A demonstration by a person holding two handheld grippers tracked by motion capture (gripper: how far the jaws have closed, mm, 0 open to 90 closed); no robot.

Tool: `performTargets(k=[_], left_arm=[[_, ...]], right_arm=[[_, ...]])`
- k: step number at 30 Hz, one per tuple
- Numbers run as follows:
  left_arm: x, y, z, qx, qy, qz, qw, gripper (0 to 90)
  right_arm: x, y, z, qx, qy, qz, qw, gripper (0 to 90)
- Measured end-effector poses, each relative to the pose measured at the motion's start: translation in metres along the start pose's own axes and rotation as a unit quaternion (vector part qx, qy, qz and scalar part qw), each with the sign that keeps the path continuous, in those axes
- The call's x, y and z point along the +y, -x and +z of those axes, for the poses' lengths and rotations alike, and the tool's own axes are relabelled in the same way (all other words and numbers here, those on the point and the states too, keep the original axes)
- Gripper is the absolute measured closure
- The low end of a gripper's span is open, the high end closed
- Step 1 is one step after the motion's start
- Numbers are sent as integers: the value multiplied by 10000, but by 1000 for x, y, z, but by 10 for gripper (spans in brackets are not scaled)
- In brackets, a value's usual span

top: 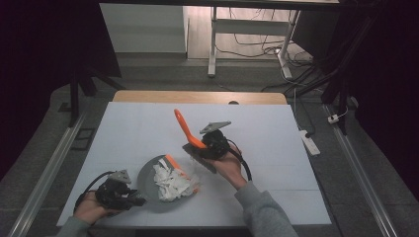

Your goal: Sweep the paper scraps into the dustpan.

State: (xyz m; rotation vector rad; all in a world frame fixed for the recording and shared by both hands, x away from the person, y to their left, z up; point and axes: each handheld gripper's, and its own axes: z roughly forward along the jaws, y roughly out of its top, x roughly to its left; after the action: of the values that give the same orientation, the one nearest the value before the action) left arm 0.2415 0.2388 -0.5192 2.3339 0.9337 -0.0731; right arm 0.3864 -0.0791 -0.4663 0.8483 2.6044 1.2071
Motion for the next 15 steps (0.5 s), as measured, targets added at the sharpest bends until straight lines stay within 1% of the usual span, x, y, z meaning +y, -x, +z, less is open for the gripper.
performTargets(k=[3, 5, 8, 11, 13, 15], left_arm=[[0, 0, 0, -30, -12, 24, 10000, 615], [0, 1, 0, -39, -22, 30, 10000, 615], [0, 1, 0, -42, -16, 27, 10000, 615], [1, 2, 1, -34, -18, 30, 10000, 615], [2, 3, 2, -33, -14, 30, 10000, 615], [2, 3, 2, -30, -13, 29, 10000, 615]], right_arm=[[-8, 6, -2, -66, -34, 130, 9999, 706], [-13, 8, -2, -110, -119, 192, 9997, 706], [-20, 10, 4, -219, -330, 188, 9990, 706], [-24, 12, 11, -210, -471, 226, 9984, 706], [-25, 10, 16, -185, -537, 230, 9981, 707], [-23, 5, 20, -65, -521, 249, 9983, 706]])
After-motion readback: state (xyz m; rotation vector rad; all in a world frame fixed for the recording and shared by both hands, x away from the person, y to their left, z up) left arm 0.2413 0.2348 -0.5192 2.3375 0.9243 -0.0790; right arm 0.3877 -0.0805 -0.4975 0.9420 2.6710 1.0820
